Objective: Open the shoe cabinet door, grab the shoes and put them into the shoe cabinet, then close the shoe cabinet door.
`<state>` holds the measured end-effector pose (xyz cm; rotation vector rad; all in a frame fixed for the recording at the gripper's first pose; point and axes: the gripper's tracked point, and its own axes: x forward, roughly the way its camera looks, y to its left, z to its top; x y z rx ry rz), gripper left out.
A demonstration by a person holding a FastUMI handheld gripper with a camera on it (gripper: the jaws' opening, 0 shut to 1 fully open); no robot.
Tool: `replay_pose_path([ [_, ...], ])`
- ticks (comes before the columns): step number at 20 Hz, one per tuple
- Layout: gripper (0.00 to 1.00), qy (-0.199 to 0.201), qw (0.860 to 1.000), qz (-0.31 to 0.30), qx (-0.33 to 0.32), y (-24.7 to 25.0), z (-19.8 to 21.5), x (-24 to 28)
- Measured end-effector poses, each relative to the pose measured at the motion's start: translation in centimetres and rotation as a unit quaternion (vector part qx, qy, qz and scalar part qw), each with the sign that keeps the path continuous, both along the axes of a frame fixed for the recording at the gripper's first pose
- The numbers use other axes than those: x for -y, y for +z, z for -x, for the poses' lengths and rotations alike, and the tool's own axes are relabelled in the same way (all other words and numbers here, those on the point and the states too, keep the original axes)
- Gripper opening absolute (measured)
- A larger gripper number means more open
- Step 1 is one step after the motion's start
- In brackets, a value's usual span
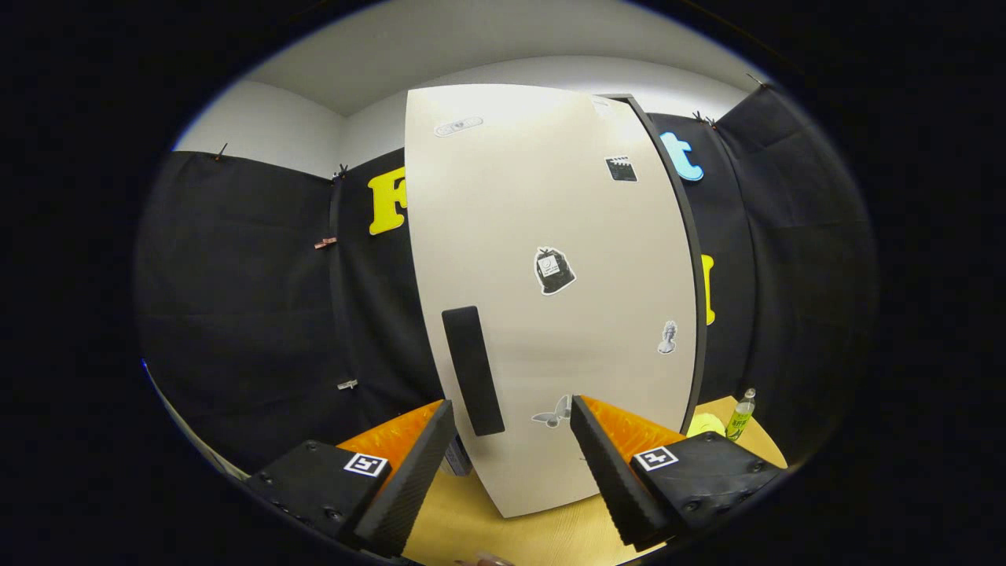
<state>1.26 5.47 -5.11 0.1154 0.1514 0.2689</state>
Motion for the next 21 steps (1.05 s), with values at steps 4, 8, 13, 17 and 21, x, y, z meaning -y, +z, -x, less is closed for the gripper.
replay_pose_path([
  [4, 0.98, -0.009, 1.0, 0.007, 0.005, 0.13, 0.18, 0.07],
  [8, 0.98, -0.015, 1.0, 0.015, 0.015, 0.55, 0.42, -0.04],
  [13, 0.98, -0.026, 0.999, 0.021, 0.016, 0.58, 0.38, 0.15],
  [17, 0.98, -0.035, 0.999, 0.03, 0.017, 0.45, 0.23, 0.31],
  [21, 0.98, -0.038, 0.999, 0.033, 0.016, 0.3, 0.0, 0.23],
])
